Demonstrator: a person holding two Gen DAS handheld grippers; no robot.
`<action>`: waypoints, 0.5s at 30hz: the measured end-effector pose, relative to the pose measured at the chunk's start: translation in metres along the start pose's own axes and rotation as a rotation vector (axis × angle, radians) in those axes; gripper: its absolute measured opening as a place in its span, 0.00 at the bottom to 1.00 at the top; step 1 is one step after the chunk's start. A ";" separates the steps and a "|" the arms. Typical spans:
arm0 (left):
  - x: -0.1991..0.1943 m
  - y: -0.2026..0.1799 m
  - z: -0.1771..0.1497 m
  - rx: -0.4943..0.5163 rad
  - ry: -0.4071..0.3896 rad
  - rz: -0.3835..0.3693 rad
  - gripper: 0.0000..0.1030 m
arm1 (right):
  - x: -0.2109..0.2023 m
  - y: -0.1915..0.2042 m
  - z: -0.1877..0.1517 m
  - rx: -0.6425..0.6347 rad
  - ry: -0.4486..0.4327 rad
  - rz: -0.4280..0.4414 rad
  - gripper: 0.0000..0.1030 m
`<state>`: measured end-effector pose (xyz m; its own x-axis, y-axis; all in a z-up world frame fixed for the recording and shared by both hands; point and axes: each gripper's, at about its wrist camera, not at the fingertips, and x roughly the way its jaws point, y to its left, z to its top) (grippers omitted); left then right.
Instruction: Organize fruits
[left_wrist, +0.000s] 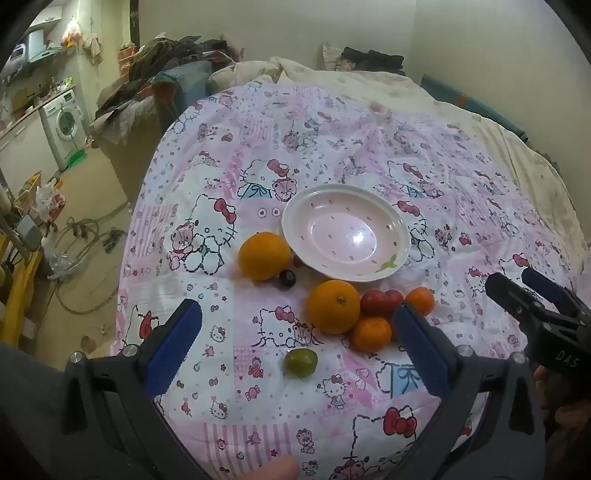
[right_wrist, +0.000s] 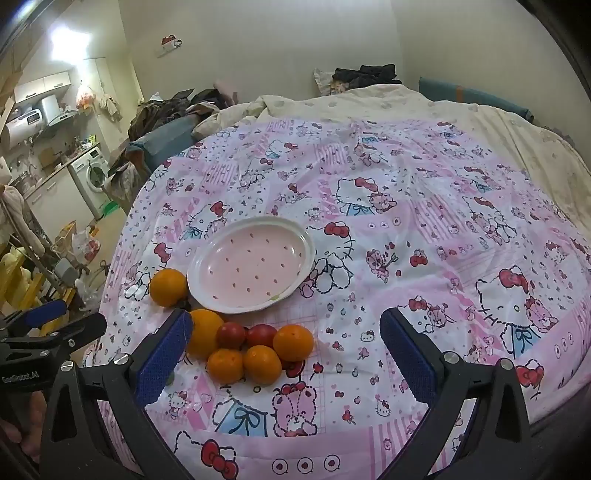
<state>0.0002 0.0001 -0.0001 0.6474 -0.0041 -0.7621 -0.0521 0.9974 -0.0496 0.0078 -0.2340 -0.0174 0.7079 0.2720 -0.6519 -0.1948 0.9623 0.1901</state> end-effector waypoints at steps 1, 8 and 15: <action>0.000 0.000 0.000 0.001 0.001 0.002 0.99 | 0.000 0.000 -0.001 0.001 0.003 0.000 1.00; -0.003 0.001 0.003 -0.014 0.004 -0.002 0.99 | 0.001 -0.004 0.002 0.005 0.017 -0.005 1.00; 0.000 0.005 0.001 -0.021 0.006 -0.003 0.99 | 0.000 -0.002 0.000 0.000 0.010 -0.009 1.00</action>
<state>0.0004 0.0047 0.0000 0.6434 -0.0079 -0.7655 -0.0663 0.9956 -0.0660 0.0087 -0.2361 -0.0180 0.7031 0.2630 -0.6607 -0.1883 0.9648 0.1837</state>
